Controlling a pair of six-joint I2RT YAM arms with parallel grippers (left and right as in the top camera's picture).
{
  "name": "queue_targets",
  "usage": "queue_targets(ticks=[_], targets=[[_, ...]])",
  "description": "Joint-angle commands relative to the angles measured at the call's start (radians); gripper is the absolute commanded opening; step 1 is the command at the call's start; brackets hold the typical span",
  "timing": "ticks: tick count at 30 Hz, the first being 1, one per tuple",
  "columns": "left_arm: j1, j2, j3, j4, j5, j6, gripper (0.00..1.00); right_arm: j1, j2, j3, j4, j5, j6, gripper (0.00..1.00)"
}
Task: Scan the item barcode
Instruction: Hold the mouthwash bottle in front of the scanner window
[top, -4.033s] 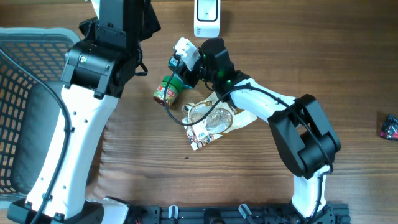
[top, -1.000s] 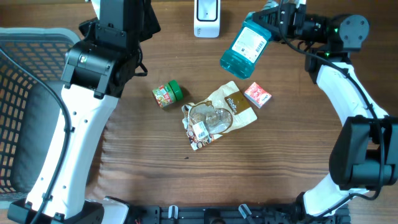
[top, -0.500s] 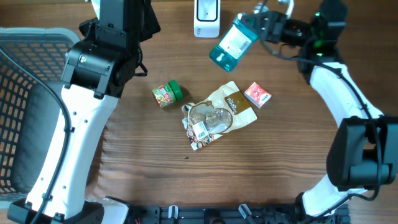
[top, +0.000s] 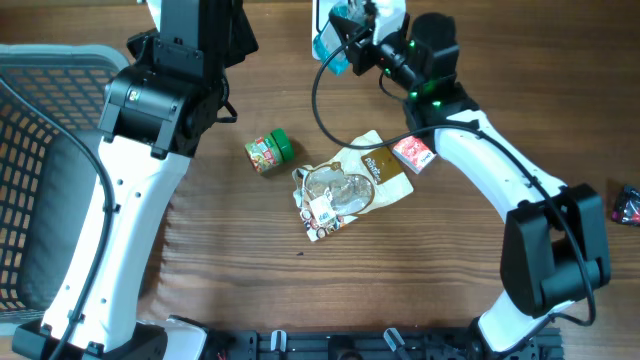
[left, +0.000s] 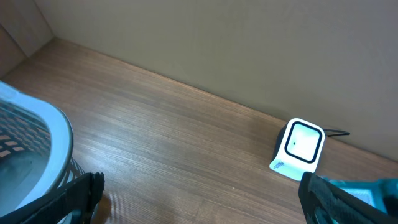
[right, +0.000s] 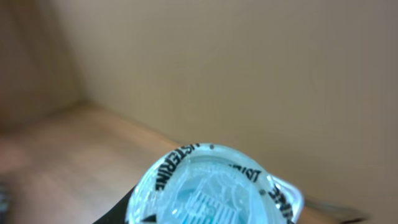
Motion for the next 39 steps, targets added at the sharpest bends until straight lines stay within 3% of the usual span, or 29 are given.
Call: queue_targets(ticks=[1,14,23,30,39], targets=[[0.003,-0.020,0.007,0.003,-0.021,-0.010,1.00,-0.006,0.054,0.022,0.070,0.206,-0.233,0.22],[0.003,-0.020,0.007,0.003,-0.021,-0.010,1.00,0.005,0.254,0.078,0.321,0.338,-0.683,0.24],[0.003,-0.020,0.007,0.003,-0.021,-0.010,1.00,0.009,0.275,0.102,0.346,0.168,-0.929,0.21],[0.003,-0.020,0.007,0.003,-0.021,-0.010,1.00,0.029,0.423,0.182,0.425,0.147,-1.122,0.18],[0.003,-0.020,0.007,0.003,-0.021,-0.010,1.00,0.056,0.566,0.389,0.411,0.179,-1.176,0.19]])
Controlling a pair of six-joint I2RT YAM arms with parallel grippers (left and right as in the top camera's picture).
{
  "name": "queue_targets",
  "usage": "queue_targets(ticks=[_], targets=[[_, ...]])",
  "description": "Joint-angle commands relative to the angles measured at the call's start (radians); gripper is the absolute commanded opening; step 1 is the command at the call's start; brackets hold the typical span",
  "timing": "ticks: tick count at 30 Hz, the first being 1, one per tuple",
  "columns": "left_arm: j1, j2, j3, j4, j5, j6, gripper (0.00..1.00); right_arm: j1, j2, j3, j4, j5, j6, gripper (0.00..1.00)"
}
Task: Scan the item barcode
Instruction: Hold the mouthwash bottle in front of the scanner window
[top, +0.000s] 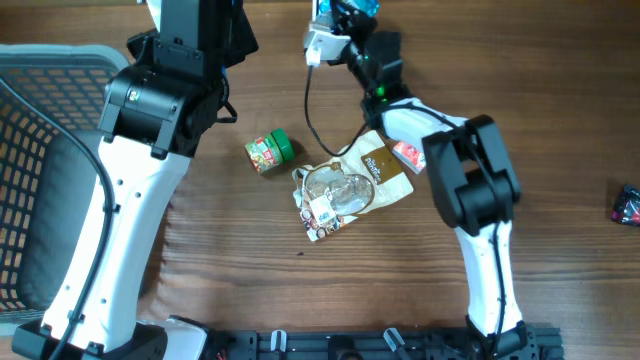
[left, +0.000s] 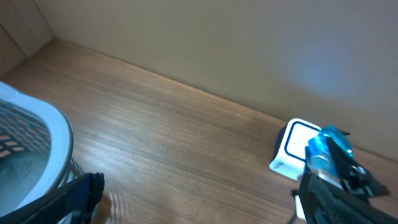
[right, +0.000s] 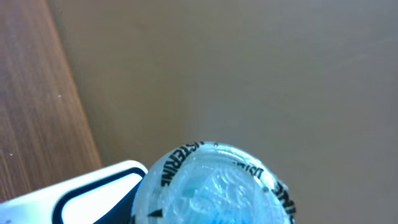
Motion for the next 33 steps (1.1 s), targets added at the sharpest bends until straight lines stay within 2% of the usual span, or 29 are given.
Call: queue_targets(ticks=[1,10,24,33], targets=[[0.003,-0.020,0.007,0.002,-0.021,-0.010,1.00,0.014,0.003,0.108,0.024,-0.003,-0.055,0.19],[0.003,-0.020,0.007,0.002,-0.021,-0.010,1.00,0.017,0.003,0.110,-0.072,-0.027,-0.268,0.18],[0.003,-0.020,0.007,0.002,-0.021,-0.010,1.00,0.017,0.055,0.132,-0.087,-0.072,-0.367,0.18],[0.003,-0.020,0.007,0.002,-0.021,-0.010,1.00,0.017,0.085,0.196,-0.106,-0.084,-0.357,0.16]])
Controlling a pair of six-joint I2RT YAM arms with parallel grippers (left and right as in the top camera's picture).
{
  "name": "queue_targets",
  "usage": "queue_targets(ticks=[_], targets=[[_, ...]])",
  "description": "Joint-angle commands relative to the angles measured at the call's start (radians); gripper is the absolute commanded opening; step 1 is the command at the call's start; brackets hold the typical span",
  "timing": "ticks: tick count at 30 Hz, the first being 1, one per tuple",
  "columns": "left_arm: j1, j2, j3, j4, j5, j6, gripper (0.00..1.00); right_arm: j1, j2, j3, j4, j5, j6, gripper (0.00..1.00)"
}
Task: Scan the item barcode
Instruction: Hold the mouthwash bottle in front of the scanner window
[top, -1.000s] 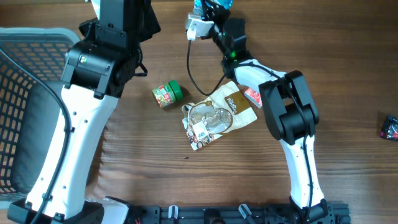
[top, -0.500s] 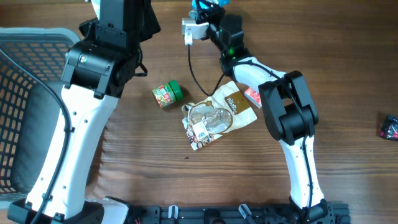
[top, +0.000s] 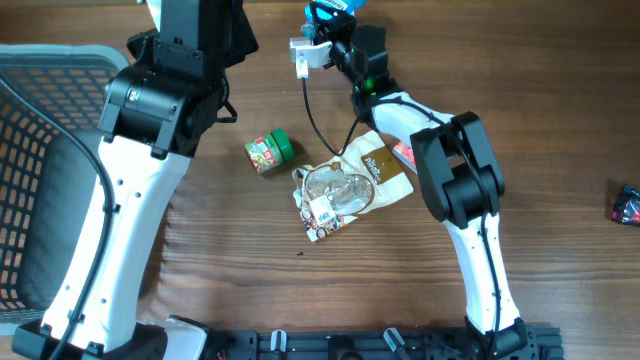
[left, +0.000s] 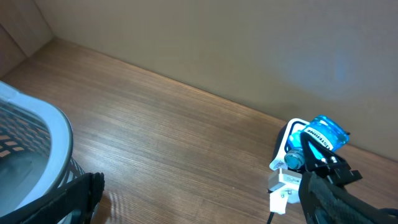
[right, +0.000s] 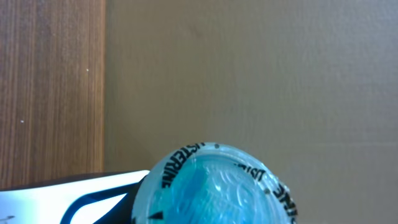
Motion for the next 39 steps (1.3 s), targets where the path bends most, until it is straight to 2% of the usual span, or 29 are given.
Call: queue_targets(ticks=[1,11,29,39], targets=[[0.003,-0.020,0.007,0.003,-0.021,-0.010,1.00,0.002,0.003,0.077,0.013,-0.037,-0.013,0.17],[0.003,-0.020,0.007,0.003,-0.021,-0.010,1.00,0.006,0.005,0.087,0.002,-0.041,0.025,0.12],[0.003,-0.020,0.007,0.003,-0.021,-0.010,1.00,0.024,0.005,0.115,0.001,-0.062,0.114,0.13],[0.003,-0.020,0.007,0.003,-0.021,-0.010,1.00,0.008,0.005,0.119,-0.002,-0.063,0.104,0.13]])
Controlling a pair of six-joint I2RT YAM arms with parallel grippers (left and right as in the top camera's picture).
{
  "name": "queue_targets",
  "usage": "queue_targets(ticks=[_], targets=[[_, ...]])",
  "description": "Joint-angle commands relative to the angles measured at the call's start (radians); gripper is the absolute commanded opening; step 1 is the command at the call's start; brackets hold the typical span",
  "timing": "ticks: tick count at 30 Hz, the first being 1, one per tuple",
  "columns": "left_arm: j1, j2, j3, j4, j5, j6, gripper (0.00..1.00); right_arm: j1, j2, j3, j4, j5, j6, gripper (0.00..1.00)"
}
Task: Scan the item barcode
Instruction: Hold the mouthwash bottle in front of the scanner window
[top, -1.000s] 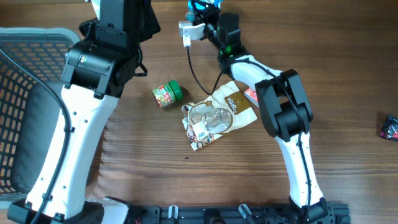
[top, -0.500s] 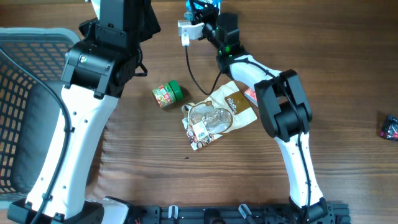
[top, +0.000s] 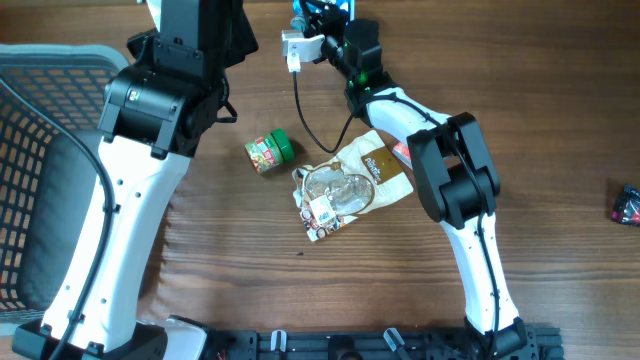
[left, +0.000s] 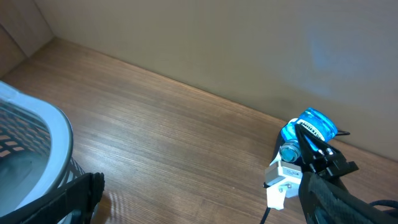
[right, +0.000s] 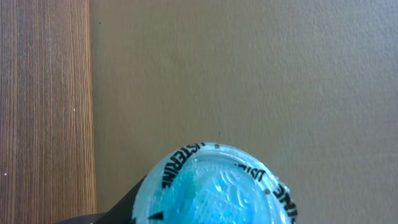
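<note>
A clear blue Listerine bottle (top: 318, 12) is at the table's far edge, with my right gripper (top: 330, 25) shut on it. The right wrist view shows only the bottle's round base (right: 214, 186) against the beige wall, and one dark finger (right: 115, 208) at its side. In the left wrist view the bottle (left: 309, 127) covers the spot by the wall where the scanner stands. The scanner is hidden behind it. My left gripper (left: 205, 205) hovers over bare wood left of the bottle, open and holding nothing.
A grey mesh basket (top: 40, 150) fills the left side. In the middle lie a green can (top: 268, 151), a brown pouch (top: 380, 168), a clear packet (top: 328, 198) and a red packet (top: 412, 152). A dark item (top: 627, 205) sits at the right edge.
My right gripper has shifted the bottle a little to the left along the wall. The scanner's white face, which showed beside the bottle, is now out of sight in both wrist views.
The bottle was held to the right of the white scanner by the wall. It then stood right in front of the scanner, then overlapped its face, and now covers it fully. My left arm stayed still and open throughout.
</note>
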Motion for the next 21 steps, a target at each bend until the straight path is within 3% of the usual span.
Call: queue_targets(ticks=[1,21], targets=[[0.003,-0.020,0.007,0.003,-0.021,-0.010,1.00,-0.014,-0.006,0.053,0.021,-0.021,0.001,0.13],[0.003,-0.020,0.007,0.003,-0.021,-0.010,1.00,-0.038,-0.006,0.138,-0.078,-0.016,0.003,0.13]])
